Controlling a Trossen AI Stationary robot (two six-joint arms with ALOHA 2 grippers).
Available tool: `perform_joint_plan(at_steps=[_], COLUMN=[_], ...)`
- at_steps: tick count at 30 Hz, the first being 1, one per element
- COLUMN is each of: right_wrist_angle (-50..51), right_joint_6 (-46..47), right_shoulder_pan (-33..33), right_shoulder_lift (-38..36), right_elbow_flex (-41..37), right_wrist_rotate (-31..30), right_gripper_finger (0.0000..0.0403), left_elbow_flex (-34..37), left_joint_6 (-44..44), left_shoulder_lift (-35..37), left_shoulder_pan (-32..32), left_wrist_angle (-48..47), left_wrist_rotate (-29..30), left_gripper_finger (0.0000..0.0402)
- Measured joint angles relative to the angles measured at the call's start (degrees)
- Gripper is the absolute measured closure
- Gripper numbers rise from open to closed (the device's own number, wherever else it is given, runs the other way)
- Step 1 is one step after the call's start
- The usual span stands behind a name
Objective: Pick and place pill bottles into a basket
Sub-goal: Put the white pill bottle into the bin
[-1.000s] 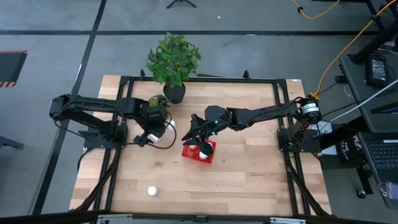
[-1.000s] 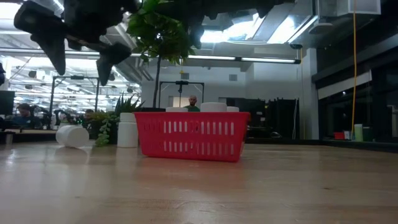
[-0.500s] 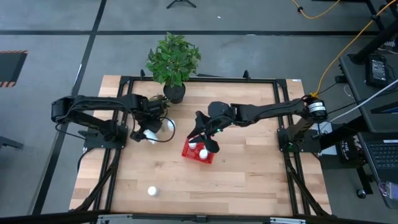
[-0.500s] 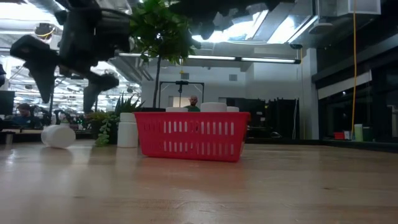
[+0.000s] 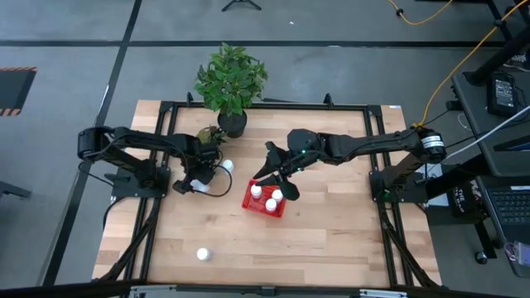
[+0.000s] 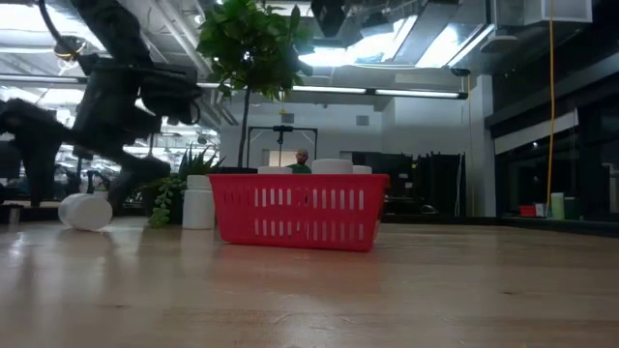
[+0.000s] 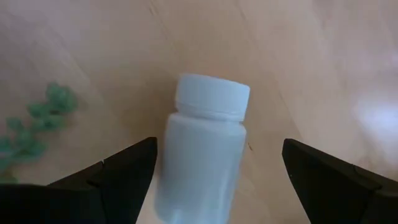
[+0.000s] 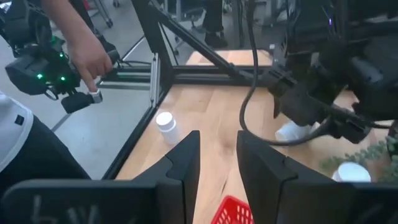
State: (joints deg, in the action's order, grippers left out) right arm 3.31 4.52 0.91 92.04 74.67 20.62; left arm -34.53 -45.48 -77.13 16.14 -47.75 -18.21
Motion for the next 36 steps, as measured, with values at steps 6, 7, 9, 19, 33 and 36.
perform_joint_plan(at_steps=[6,7,9,19,33,36], right_wrist_angle=[-0.3,-0.4,-0.2,-0.4,-0.4,-0.4], right_joint_6=[1.2,1.2,1.2,2.6,1.2,1.2], right_shoulder_pan=[0.1,0.1,0.1,0.1,0.8,0.8], right_shoulder_lift=[-0.1,-0.1,-0.1,-0.1,-0.1,-0.1], right_elbow_flex=[0.0,0.0,0.0,0.0,0.0,0.0], right_wrist_rotate=[0.0,0.0,0.0,0.0,0.0,0.0], right_gripper_finger=[0.0295,0.0295,0.0295,0.0295,0.0295,0.0295], left_elbow_flex=[2.0,2.0,1.9,2.0,1.9,1.8], left_joint_6=[3.9,5.0,6.5,8.9,14.3,12.8], left_shoulder_lift=[-0.2,-0.3,-0.3,-0.3,-0.3,-0.2], left_shoulder_pan=[0.0,0.0,0.0,0.0,0.0,0.7], left_wrist_angle=[7.5,8.7,9.6,9.4,8.5,6.6], left_wrist_rotate=[-0.1,0.0,0.2,-0.1,0.0,0.4], left_gripper_finger=[0.0071,0.0076,0.0095,0.0223,0.0070,0.0053])
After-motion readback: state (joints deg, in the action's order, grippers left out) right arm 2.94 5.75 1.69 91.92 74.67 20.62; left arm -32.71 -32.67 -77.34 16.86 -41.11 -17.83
